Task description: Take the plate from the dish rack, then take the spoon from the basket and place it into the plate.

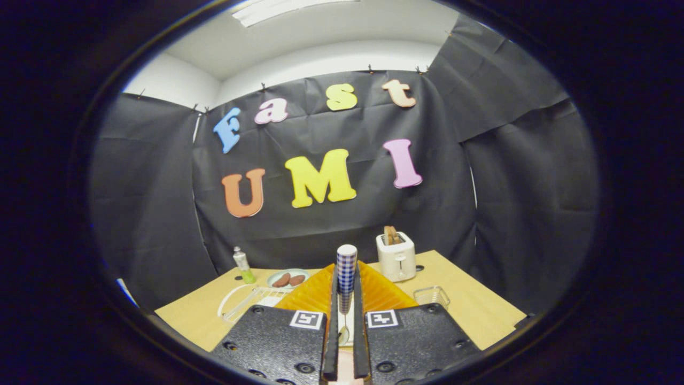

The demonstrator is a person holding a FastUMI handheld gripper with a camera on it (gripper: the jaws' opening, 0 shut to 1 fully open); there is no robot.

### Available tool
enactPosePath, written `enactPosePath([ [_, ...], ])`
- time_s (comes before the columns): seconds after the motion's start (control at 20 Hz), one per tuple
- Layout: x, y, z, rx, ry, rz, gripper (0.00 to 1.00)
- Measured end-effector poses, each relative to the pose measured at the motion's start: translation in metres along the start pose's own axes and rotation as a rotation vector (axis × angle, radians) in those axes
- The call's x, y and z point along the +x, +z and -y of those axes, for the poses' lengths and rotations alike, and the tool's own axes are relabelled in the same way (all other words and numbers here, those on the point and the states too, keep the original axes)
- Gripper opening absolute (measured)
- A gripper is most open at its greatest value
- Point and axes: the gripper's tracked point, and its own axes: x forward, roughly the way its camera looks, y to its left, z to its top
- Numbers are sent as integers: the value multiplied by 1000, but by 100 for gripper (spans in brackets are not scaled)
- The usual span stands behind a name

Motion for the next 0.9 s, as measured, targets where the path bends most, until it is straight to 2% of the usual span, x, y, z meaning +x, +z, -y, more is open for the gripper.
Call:
enactPosePath([
  [0.2, -16, -38, -49, -63, 40, -34, 16],
  [0.45, -17, -94, -76, -99, 43, -75, 16],
  [0.75, 3, -163, -67, -95, 7, -187, 17],
  [0.9, 7, -178, -60, -78, 2, -208, 16],
])
